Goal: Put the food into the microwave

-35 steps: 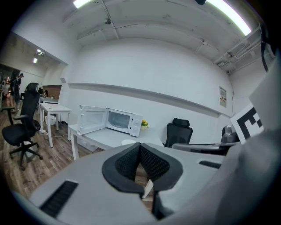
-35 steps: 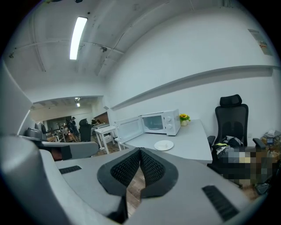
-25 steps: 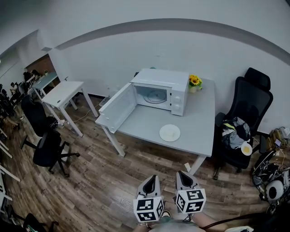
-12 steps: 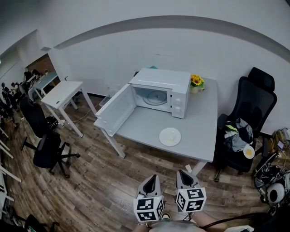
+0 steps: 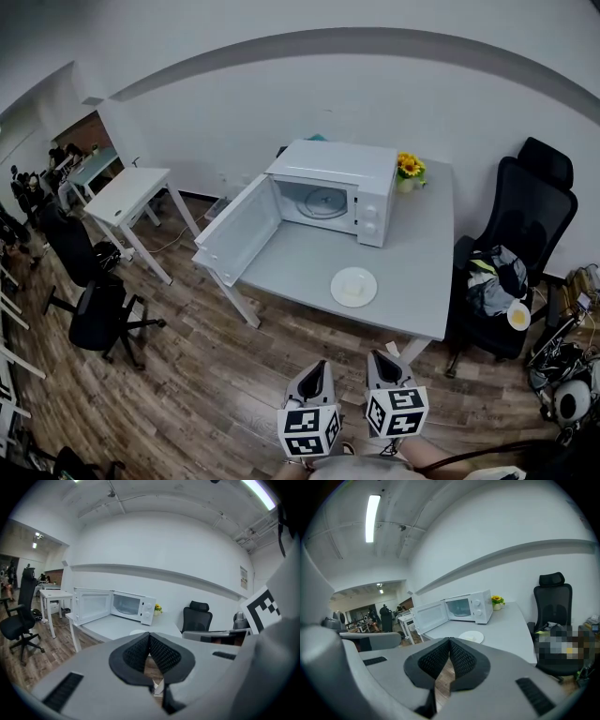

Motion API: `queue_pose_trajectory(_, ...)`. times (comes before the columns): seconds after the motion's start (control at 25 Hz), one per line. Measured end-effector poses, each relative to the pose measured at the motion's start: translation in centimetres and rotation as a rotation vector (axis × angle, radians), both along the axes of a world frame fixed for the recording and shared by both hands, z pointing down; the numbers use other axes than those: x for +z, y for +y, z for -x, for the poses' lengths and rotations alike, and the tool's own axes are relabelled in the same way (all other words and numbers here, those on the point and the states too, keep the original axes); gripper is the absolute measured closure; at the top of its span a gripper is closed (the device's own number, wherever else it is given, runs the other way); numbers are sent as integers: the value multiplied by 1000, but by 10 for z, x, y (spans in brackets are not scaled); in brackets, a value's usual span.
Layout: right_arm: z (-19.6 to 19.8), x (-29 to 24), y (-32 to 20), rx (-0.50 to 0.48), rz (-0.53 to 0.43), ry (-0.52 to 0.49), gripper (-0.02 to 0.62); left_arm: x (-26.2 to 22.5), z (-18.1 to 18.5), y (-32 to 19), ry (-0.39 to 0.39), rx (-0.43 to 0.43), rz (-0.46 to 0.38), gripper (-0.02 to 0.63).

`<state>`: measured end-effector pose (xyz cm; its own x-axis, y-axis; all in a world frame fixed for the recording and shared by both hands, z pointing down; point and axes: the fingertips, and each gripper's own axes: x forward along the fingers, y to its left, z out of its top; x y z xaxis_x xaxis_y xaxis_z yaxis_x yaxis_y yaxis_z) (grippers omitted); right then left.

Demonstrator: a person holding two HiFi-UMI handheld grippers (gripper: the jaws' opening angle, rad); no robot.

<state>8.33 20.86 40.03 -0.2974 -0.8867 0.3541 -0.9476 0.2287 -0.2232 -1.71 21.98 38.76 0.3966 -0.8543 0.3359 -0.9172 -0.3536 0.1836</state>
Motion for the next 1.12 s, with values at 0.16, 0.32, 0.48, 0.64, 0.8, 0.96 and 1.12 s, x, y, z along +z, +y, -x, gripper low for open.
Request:
queue_pose_trajectory(0.16, -2, 0, -8, 4, 4, 2, 580, -2, 1, -11, 2, 1, -1, 604)
queue_pose_trajectory(0.32, -1, -2, -18, 9, 2, 0, 580, -5, 4, -23, 3, -3, -6, 604)
queue_pose_trajectory(0.48, 1, -1, -33, 15, -3, -3, 580, -3, 6, -40, 7, -2, -9, 604)
queue_pose_trajectory(0.64, 5, 6, -53, 29, -6, -7, 580, 2, 11, -61, 2, 6, -21, 604)
queue_pose_trajectory(0.8, 13, 10, -83, 42, -8, -11, 580, 6, 21, -94, 2, 4, -29, 604)
queue_pose_trajectory(0.96, 22, 4, -116, 53, -18, -3, 580, 2, 33, -131, 9, 8, -34, 604)
queue_pose_trajectory(1.12, 25, -3, -155, 76, -22, 1, 579, -7, 39, -172, 7, 31, -42, 604)
